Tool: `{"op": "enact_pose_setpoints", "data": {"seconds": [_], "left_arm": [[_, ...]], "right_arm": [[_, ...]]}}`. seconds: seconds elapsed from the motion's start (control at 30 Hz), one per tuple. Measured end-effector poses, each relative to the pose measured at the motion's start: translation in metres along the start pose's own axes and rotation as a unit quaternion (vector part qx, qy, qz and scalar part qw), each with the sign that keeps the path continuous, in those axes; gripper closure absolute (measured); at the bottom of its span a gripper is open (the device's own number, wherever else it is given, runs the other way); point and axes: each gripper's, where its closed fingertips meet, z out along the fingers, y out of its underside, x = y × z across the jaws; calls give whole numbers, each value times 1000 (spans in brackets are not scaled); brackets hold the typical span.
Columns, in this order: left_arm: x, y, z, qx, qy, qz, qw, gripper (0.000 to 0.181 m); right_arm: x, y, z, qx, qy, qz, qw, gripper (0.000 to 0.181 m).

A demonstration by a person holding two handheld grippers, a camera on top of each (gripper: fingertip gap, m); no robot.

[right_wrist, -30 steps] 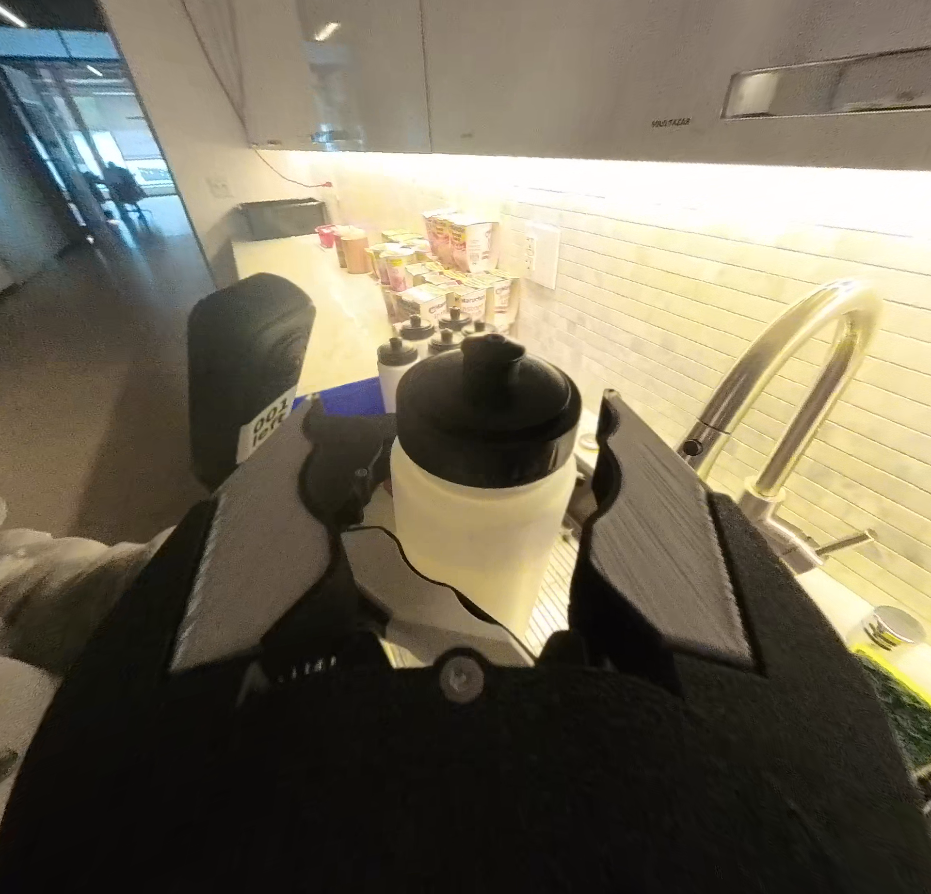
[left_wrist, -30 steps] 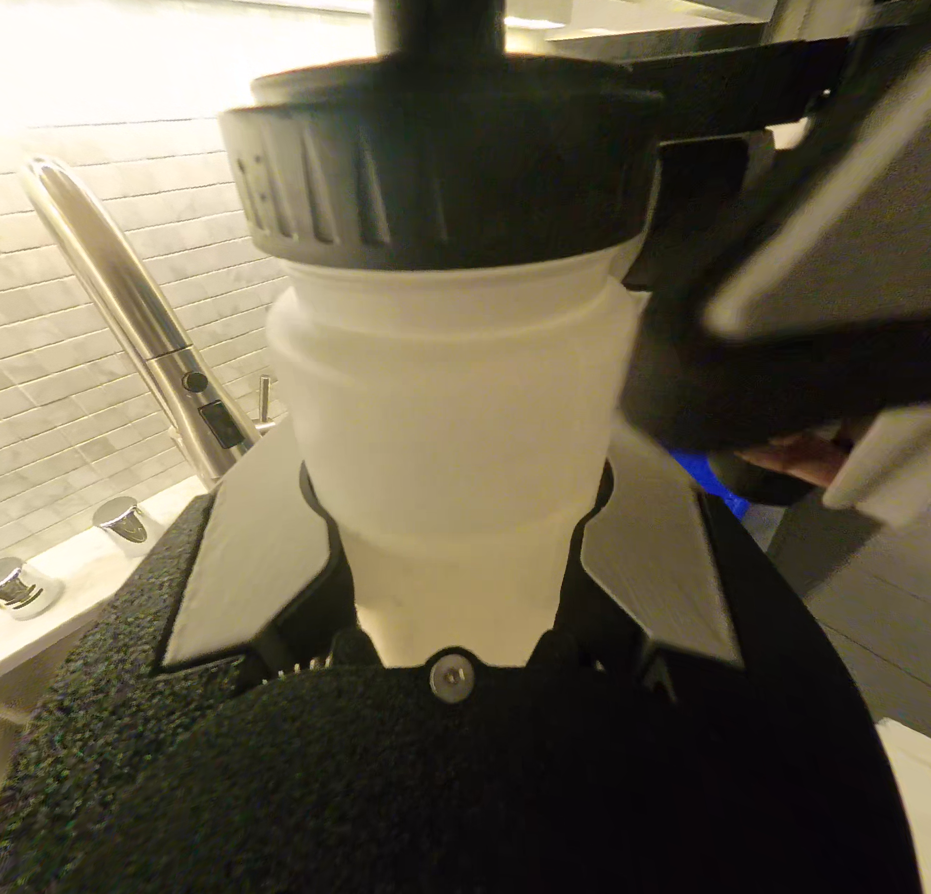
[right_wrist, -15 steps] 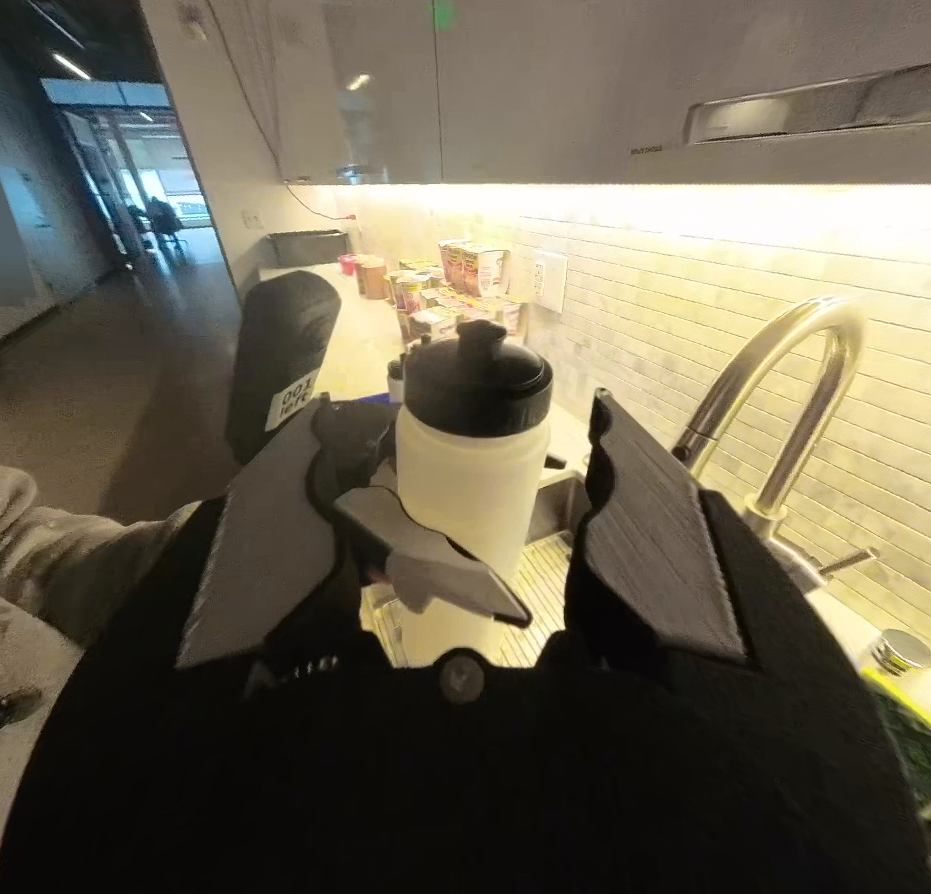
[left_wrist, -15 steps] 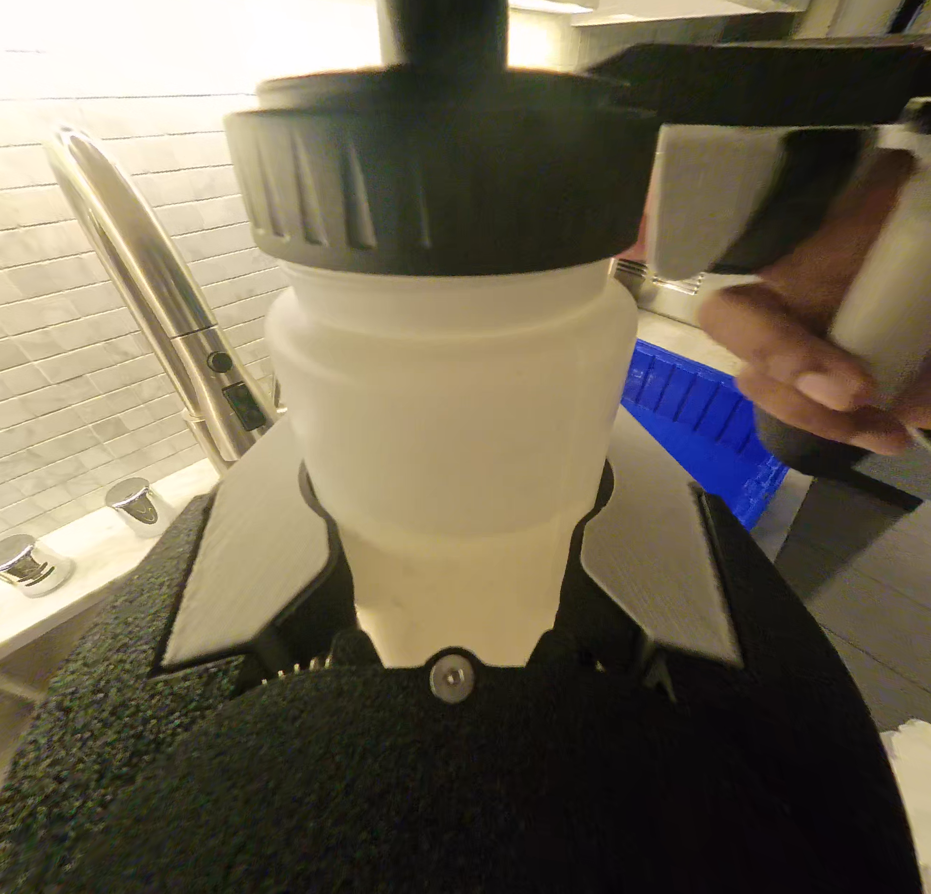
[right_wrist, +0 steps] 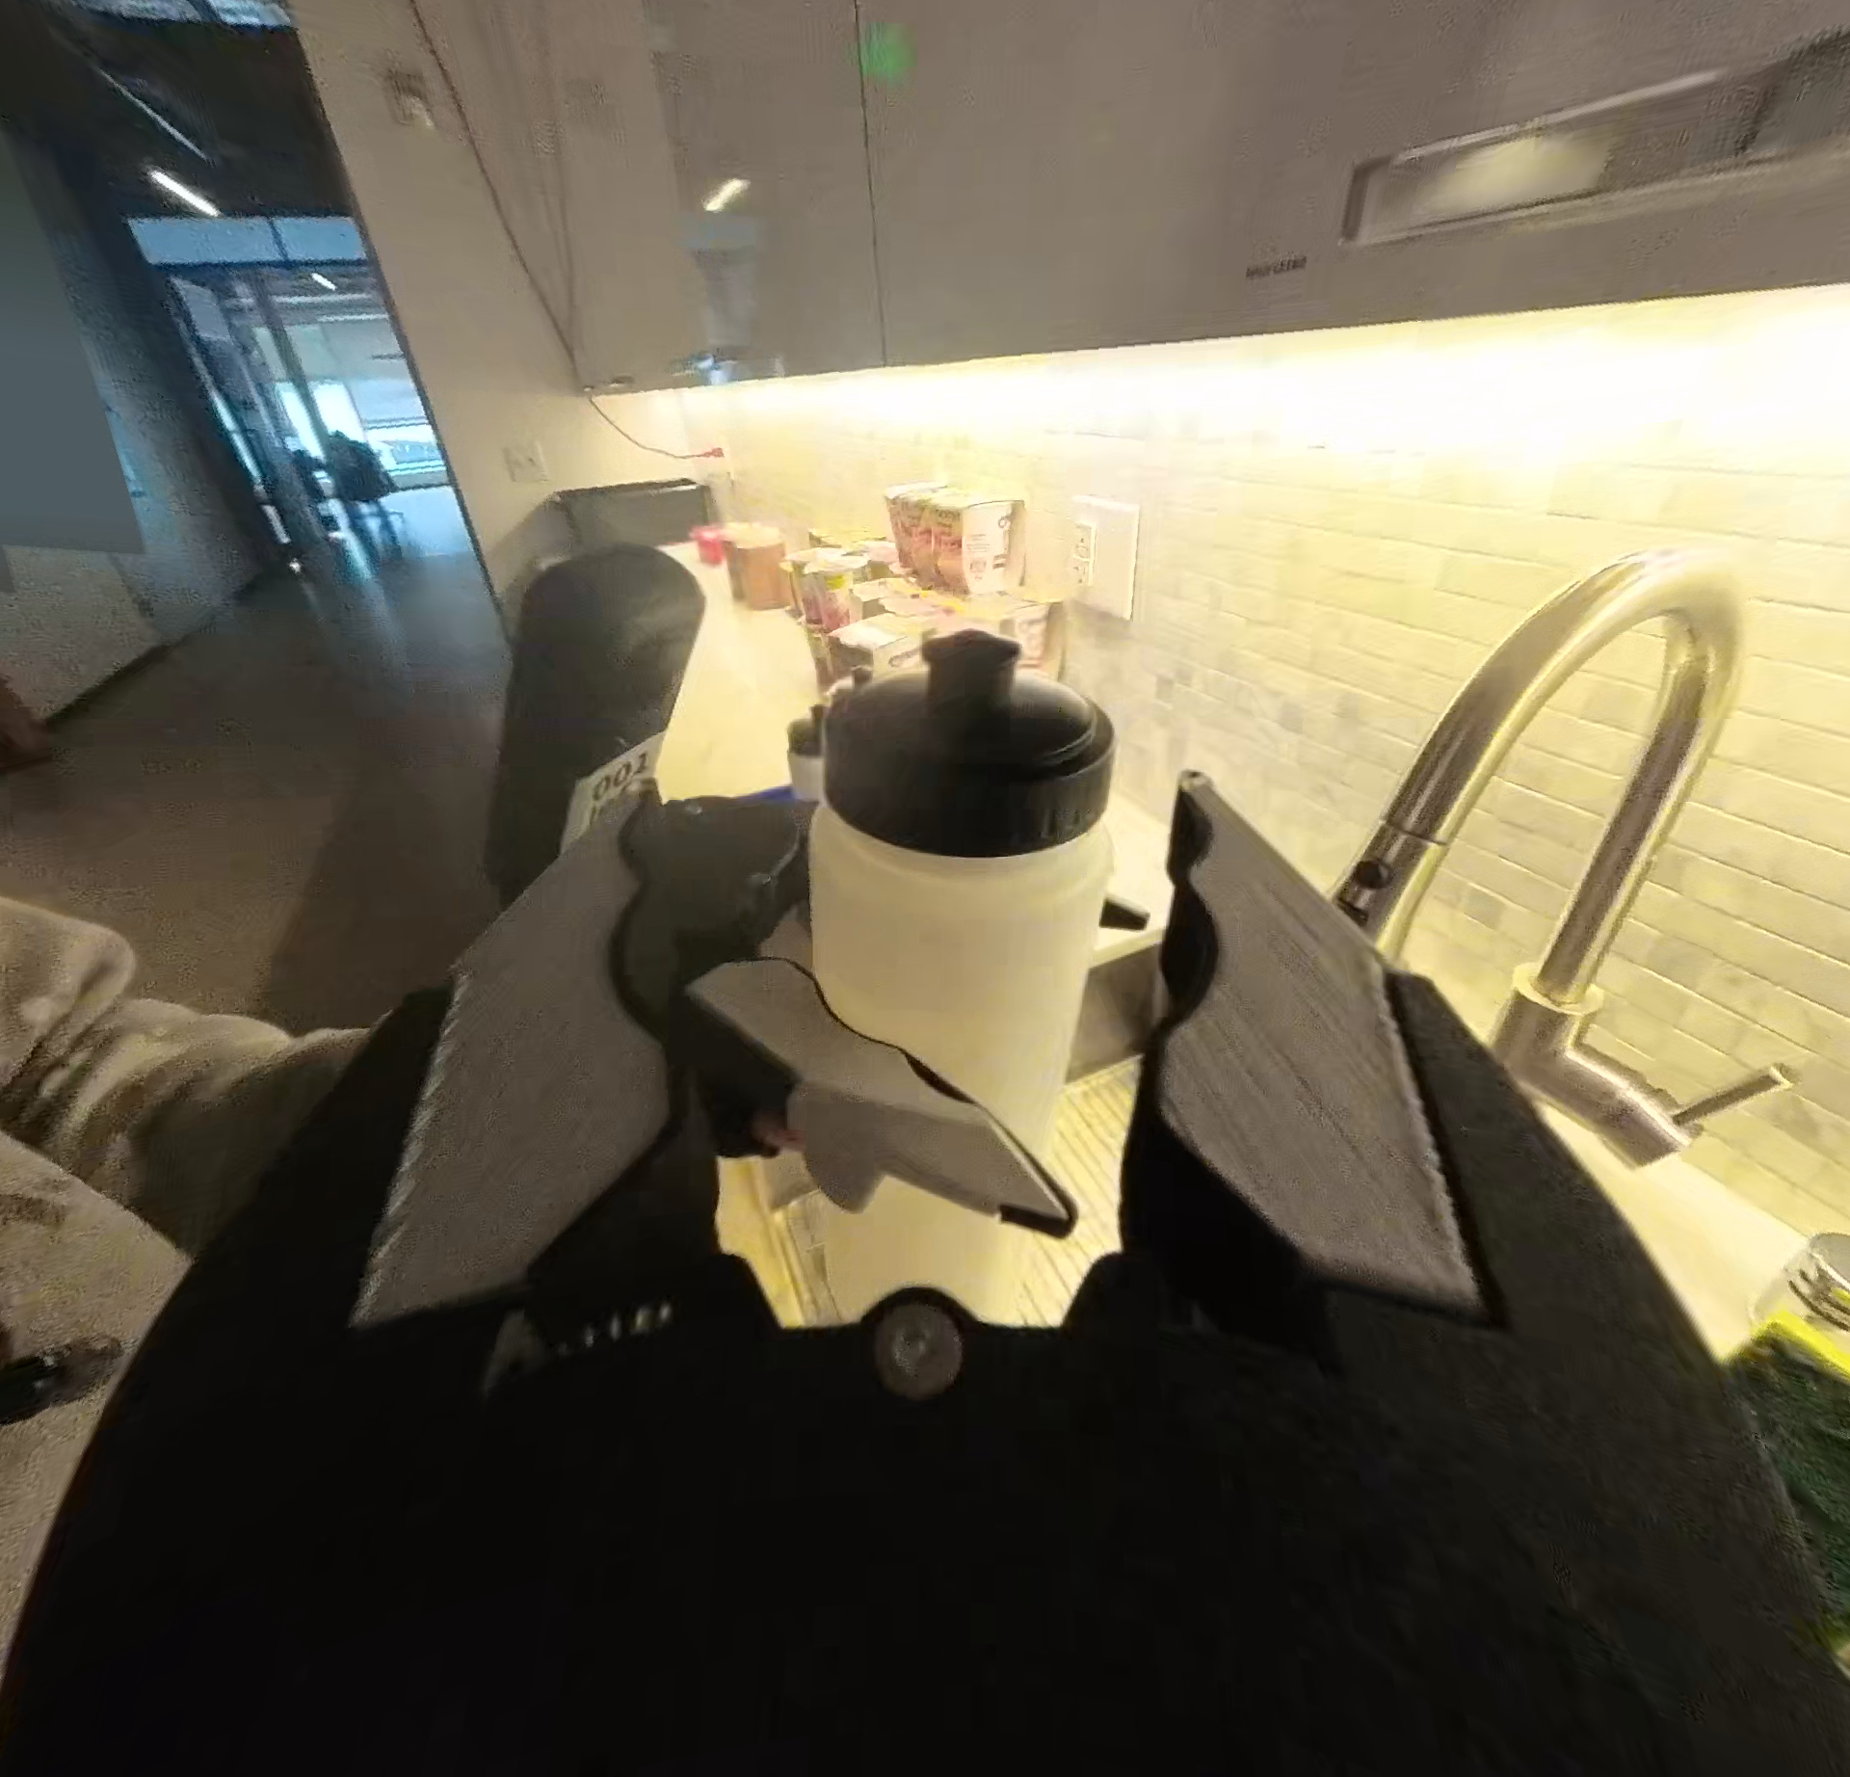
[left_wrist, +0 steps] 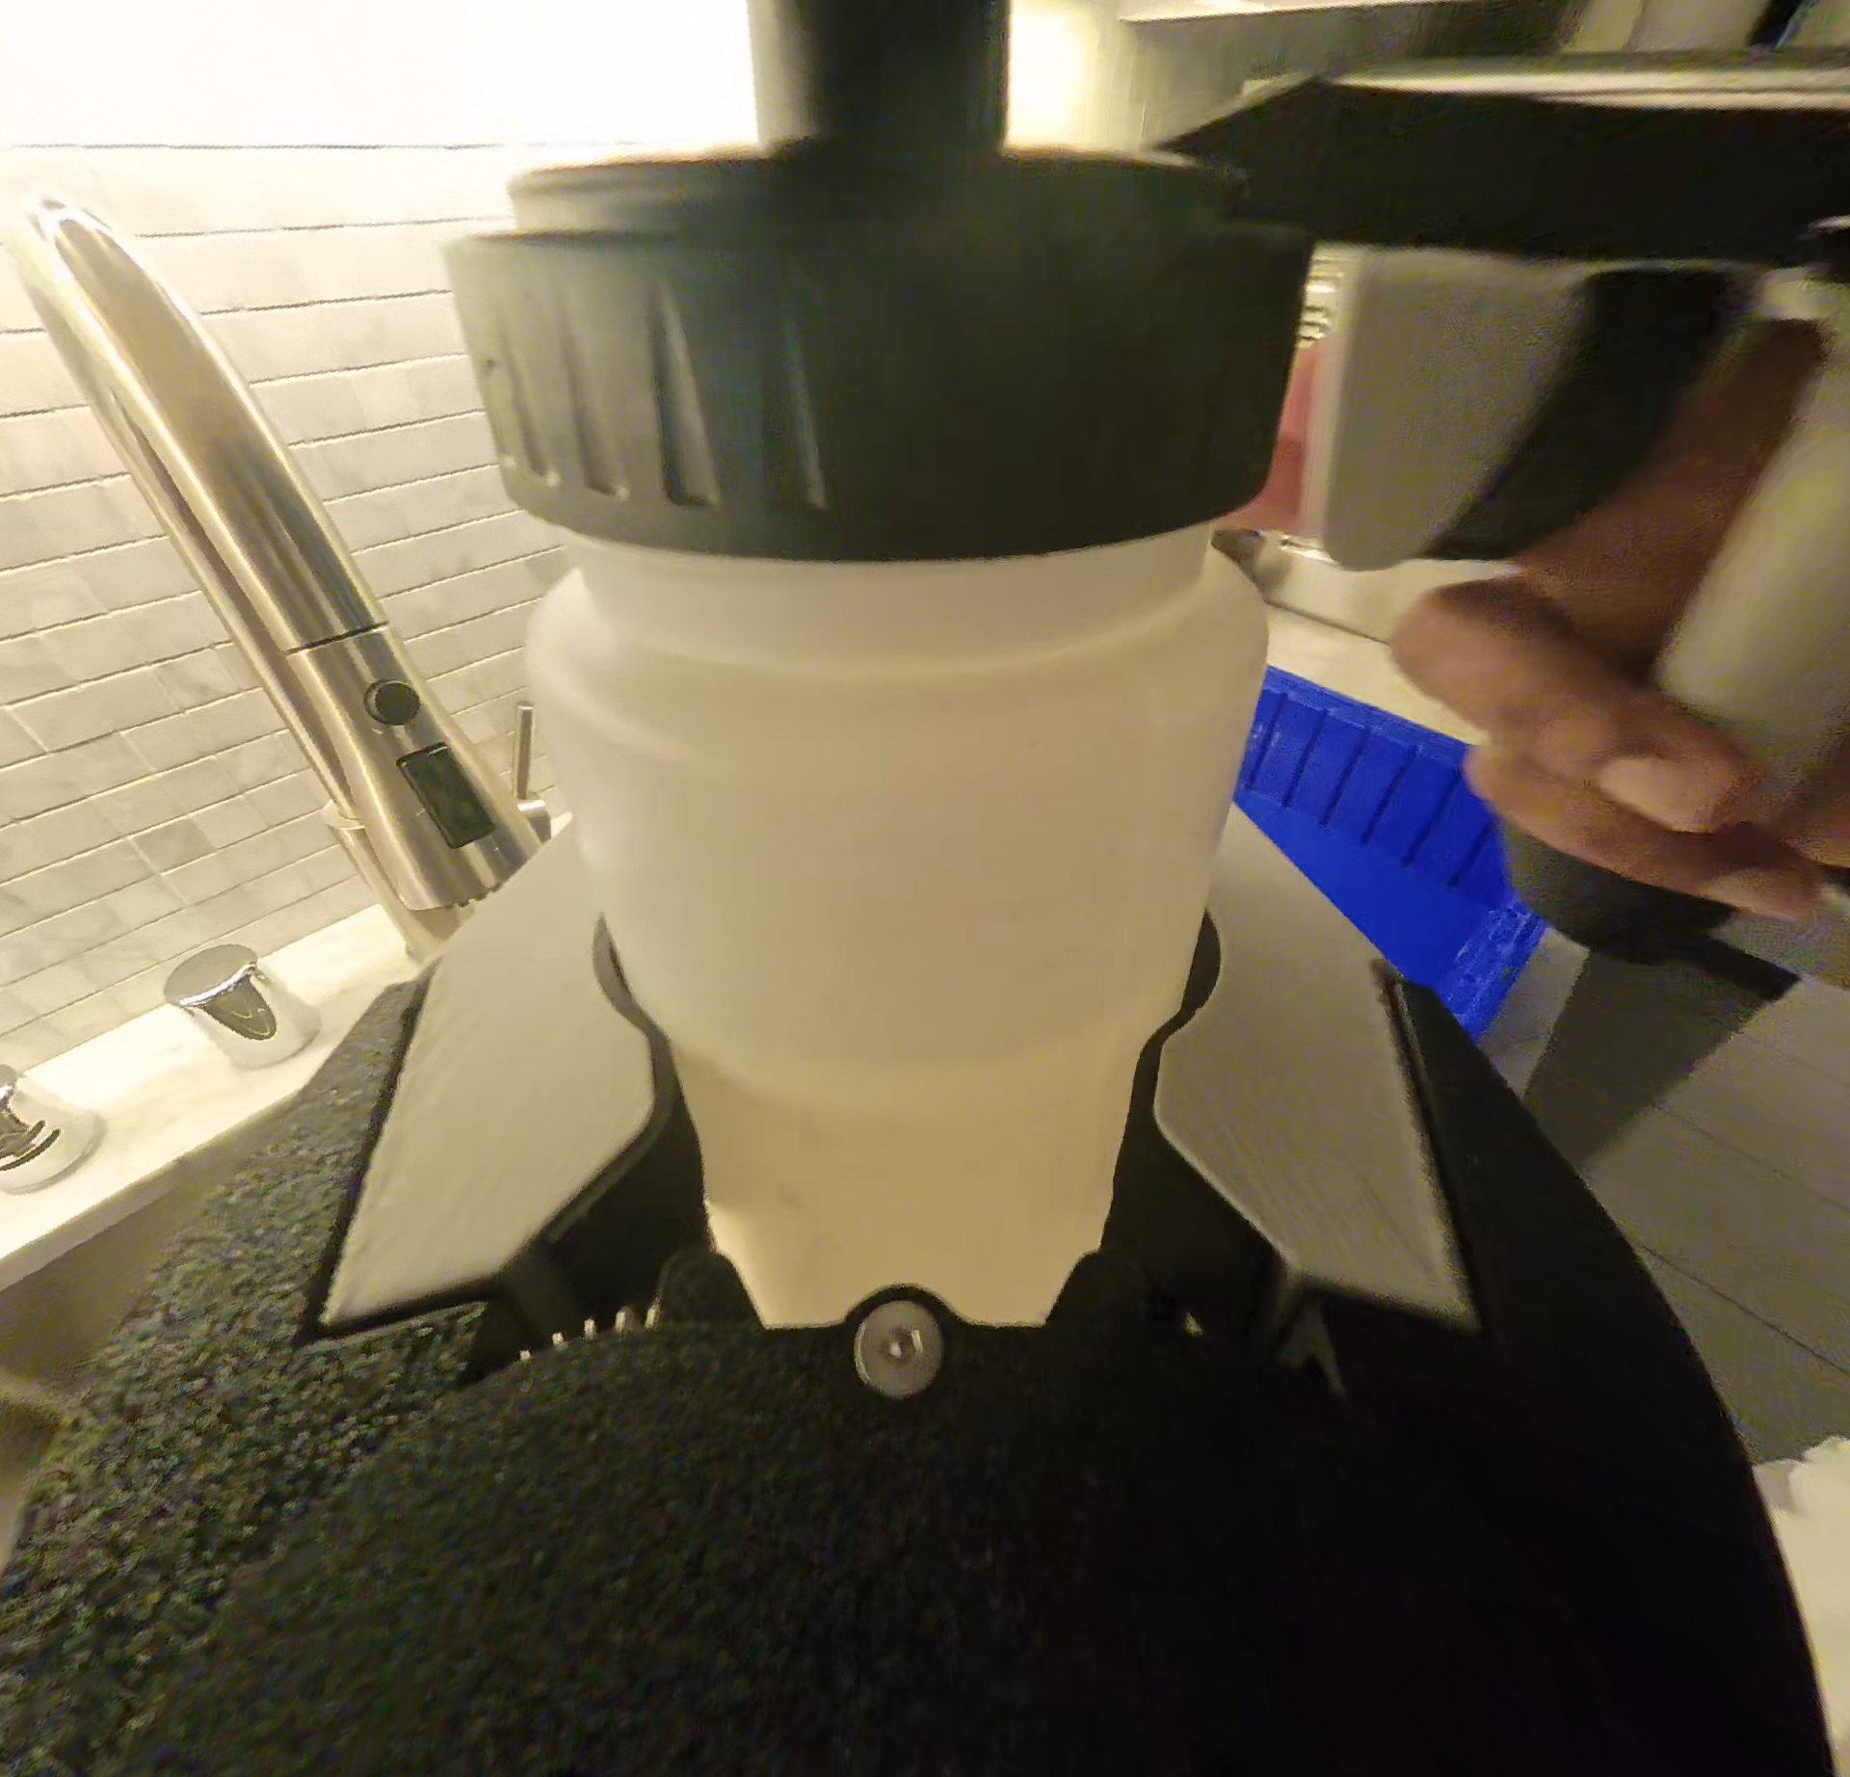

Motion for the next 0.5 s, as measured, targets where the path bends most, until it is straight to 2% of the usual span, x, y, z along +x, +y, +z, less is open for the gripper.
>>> {"op": "enact_pose_setpoints", "data": {"seconds": [0.07,0.13,0.2,0.3,0.33,0.37,0.4,0.43,0.5], "left_arm": [[5,-2,0,3,8,3,1000,77],[7,-2,1,1,9,5,1000,77],[4,-2,2,1,3,5,1000,78],[0,0,2,-1,-1,-1,1000,77],[-2,0,2,1,-1,-5,1000,78],[-3,0,1,3,-1,-7,1000,78],[-4,0,0,1,0,-6,1000,78],[-5,0,0,0,2,-1,1000,78],[-1,-1,-2,2,9,6,1000,77]], "right_arm": [[3,3,12,-5,-18,14,1000,80],[-3,5,18,-3,-28,15,999,89],[-6,7,17,-1,-2,-3,1000,84],[-14,9,5,-1,21,-13,1000,87],[-20,9,0,1,15,-17,1000,96],[-26,8,-5,3,1,-23,1000,116],[-28,4,-8,11,-10,-24,1000,123],[-23,-2,-10,17,-8,-22,1000,119],[-7,-8,-5,6,-14,-29,999,97]]}}
